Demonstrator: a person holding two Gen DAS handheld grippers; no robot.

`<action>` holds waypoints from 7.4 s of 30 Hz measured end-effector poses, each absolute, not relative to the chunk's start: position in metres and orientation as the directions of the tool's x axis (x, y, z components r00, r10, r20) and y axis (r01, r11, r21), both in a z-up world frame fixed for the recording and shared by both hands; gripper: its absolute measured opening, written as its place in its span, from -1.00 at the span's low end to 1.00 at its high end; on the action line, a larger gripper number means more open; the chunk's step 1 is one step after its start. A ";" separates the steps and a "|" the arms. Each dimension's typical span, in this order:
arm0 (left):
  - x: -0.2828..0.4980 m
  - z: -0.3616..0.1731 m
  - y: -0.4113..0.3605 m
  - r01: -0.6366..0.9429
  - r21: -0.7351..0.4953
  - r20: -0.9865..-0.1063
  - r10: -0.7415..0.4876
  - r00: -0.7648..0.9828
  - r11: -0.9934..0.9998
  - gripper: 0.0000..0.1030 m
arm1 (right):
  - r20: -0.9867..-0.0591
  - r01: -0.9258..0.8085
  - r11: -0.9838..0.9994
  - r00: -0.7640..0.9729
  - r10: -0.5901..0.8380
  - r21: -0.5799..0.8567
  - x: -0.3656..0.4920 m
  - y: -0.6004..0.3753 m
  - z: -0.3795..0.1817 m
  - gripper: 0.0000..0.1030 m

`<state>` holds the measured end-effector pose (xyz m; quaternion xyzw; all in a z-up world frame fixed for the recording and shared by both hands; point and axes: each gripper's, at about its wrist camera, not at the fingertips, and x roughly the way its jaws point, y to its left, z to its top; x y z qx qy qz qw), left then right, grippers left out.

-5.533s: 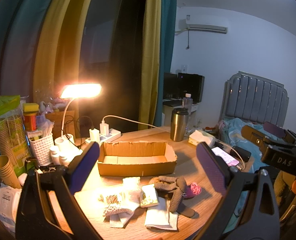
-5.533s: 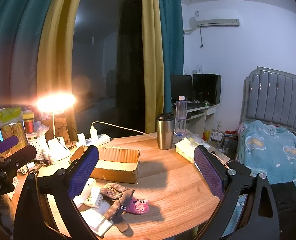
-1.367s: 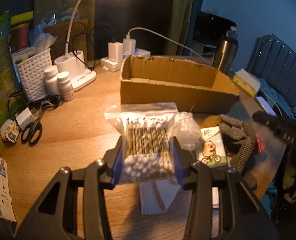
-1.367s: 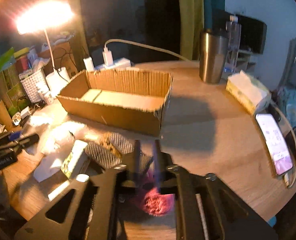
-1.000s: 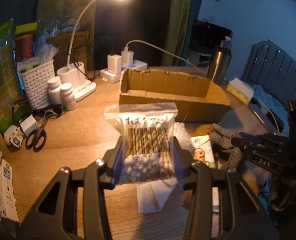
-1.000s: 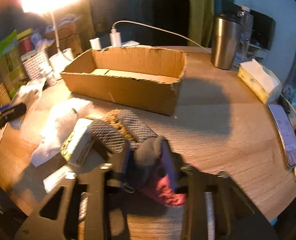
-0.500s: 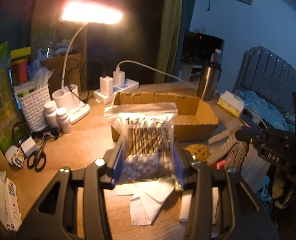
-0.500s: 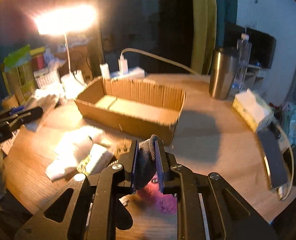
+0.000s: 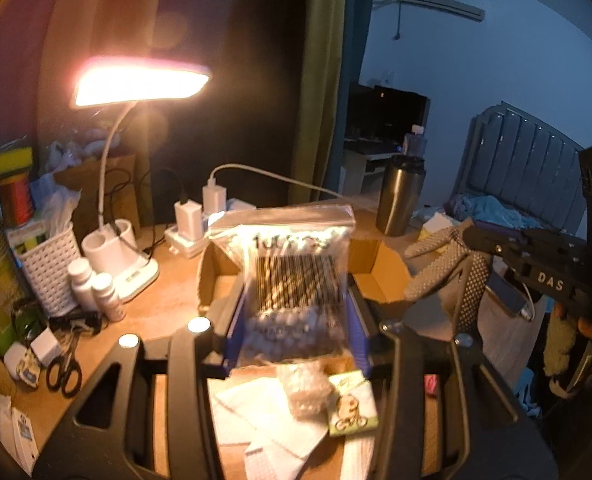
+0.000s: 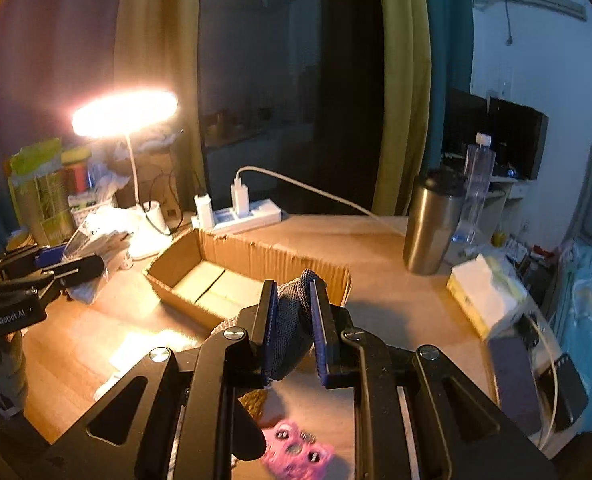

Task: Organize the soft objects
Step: 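Lower the swab bag into the cardboard box with the left tool while the right tool drops the glove in, then open both tools and withdraw them from the box toward the remaining items, then grasp the cyclist tissue pack with the left tool while the right tool grasps the pink plush keychain, then carry the tissue pack with the left tool while the right tool carries the pink plush over the box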

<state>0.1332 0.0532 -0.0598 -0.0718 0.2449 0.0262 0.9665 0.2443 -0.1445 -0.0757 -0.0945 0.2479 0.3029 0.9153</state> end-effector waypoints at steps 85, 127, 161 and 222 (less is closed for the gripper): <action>0.144 -0.057 0.022 -0.050 -0.186 -0.426 -0.035 0.904 0.981 0.47 | -0.456 -0.568 0.823 0.738 0.497 -0.024 0.243 -0.146 -0.065 0.19; 0.116 -0.136 -0.016 -0.096 -0.148 -0.593 -0.011 0.805 0.984 0.48 | -0.621 -0.569 0.821 0.634 0.462 0.029 0.198 -0.178 -0.166 0.42; 0.155 -0.185 -0.026 -0.090 -0.183 -0.746 -0.079 0.661 0.979 0.10 | -0.706 -0.568 0.812 0.521 0.479 0.132 0.236 -0.178 -0.221 0.42; 0.091 -0.064 0.034 0.014 -0.174 -0.386 -0.081 0.919 0.985 -0.01 | -0.504 -0.583 0.807 0.727 0.467 -0.093 0.182 -0.121 -0.089 -0.31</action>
